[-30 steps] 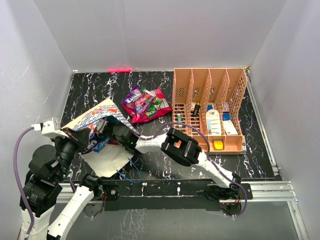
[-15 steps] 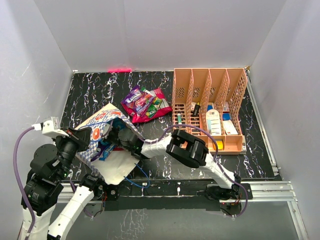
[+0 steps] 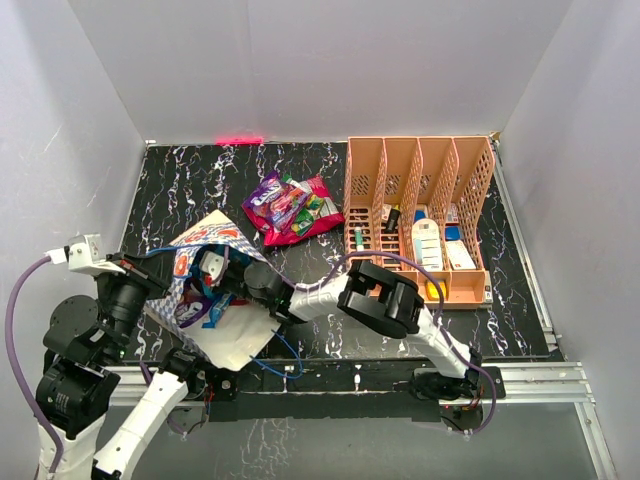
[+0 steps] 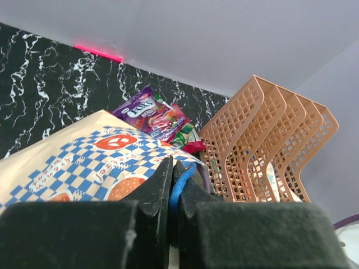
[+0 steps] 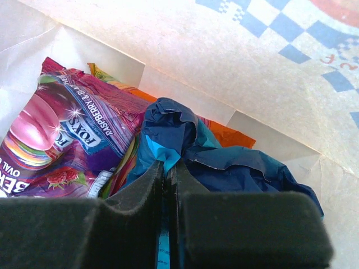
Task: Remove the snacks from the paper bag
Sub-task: Take out the snack from the paper bag.
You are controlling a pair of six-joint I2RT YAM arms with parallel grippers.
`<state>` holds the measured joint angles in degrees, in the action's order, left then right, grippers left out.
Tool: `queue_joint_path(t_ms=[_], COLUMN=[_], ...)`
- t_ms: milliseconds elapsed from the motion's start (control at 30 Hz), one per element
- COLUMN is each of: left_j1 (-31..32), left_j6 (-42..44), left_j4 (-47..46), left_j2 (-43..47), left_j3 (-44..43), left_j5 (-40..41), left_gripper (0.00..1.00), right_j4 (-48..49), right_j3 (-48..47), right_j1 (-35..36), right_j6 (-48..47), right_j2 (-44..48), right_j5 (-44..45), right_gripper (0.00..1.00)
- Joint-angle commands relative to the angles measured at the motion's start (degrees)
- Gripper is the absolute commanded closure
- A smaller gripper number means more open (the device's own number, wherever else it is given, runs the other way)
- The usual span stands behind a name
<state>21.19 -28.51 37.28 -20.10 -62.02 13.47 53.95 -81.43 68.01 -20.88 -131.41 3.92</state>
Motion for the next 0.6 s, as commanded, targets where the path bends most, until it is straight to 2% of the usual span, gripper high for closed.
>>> queue_joint_path(t_ms=[0,67,267,567], left_j1=[0.1,0.1,0.1,0.1], left_j6=[1.8,1.5,-0.8,-2.8], left_j4=[-4.9,-3.9,-2.2,1.2], left_j2=[-1.1,-1.6,0.1,1.0], left_j3=[-3.0,-2.3,0.5,-0.2], left_j5=[0.0,-0.2,2.4,7.0], left_gripper=[1.00,1.00,1.00,1.00], right_j4=[5.9,1.7,4.5,6.7], right_j3=[-0.4,-1.5,-0.9,-0.8], right_j1=[0.6,1.3,2.6,4.2], right_j6=[0.1,-1.1,-1.8,-1.5], right_j2=[8.1,9.5,13.1,17.8], right_j5=[-0.8,-1.8,-3.6,-5.0], right_gripper=[0.93,0.93,0.93,0.93])
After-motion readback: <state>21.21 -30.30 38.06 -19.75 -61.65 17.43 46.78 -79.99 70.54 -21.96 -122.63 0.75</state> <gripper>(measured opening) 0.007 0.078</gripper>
